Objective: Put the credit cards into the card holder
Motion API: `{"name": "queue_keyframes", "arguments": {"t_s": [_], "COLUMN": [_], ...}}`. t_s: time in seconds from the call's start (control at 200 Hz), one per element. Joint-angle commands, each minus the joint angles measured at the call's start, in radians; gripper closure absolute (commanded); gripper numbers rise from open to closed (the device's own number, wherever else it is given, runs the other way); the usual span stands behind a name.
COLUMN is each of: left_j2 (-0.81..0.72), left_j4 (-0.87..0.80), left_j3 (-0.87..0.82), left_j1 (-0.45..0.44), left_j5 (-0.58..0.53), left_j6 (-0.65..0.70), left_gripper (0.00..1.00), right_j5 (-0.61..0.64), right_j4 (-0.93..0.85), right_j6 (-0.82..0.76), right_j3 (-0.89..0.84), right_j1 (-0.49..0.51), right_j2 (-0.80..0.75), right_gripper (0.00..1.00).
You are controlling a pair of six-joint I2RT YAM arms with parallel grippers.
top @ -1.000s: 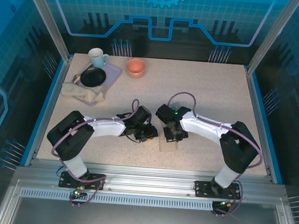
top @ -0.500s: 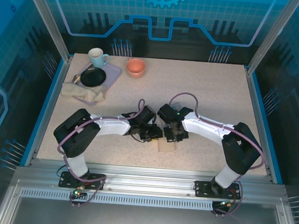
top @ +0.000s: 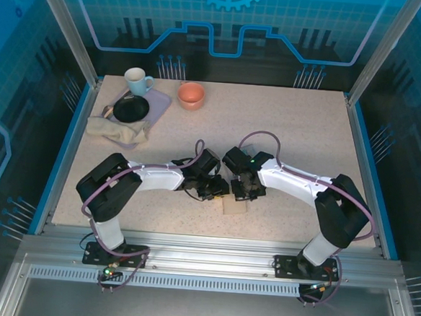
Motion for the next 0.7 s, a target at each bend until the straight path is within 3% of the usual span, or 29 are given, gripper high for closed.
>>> {"name": "queue_keyframes", "arguments": {"t_s": [0.0, 0.145, 0.25, 0.505, 0.695], "left_j2": [0.022, 0.036, 0.047, 0.064, 0.067], "left_j4": [-0.011, -0.009, -0.007, -0.006, -0.010], "left_j3": [0.033, 0.037, 0.036, 0.037, 0.048], "left_j1": [-0.009, -0.009, -0.010, -0.015, -0.016], "left_j5": [0.030, 0.039, 0.045, 0.049, 0.050], "left_j6": [0.016, 0.021, 0.020, 0.020, 0.022], "left_gripper": [0.75, 0.75, 0.75, 0.76, 0.76], "right_j5": [-0.007, 0.000, -0.011, -0.191, -0.201], "right_j4": [-0.011, -0.005, 0.015, 0.156, 0.173], "right_j6": [0.003, 0.007, 0.013, 0.011, 0.020], "right_j3": [-0.012, -0.011, -0.017, -0.096, -0.098], "right_j1": [-0.011, -0.011, -0.014, -0.074, -0.083], "right_j2": [-0.016, -0.022, -0.043, -0.085, -0.082], "right_gripper": [0.91, 1.00, 1.00, 1.00, 1.00]}}
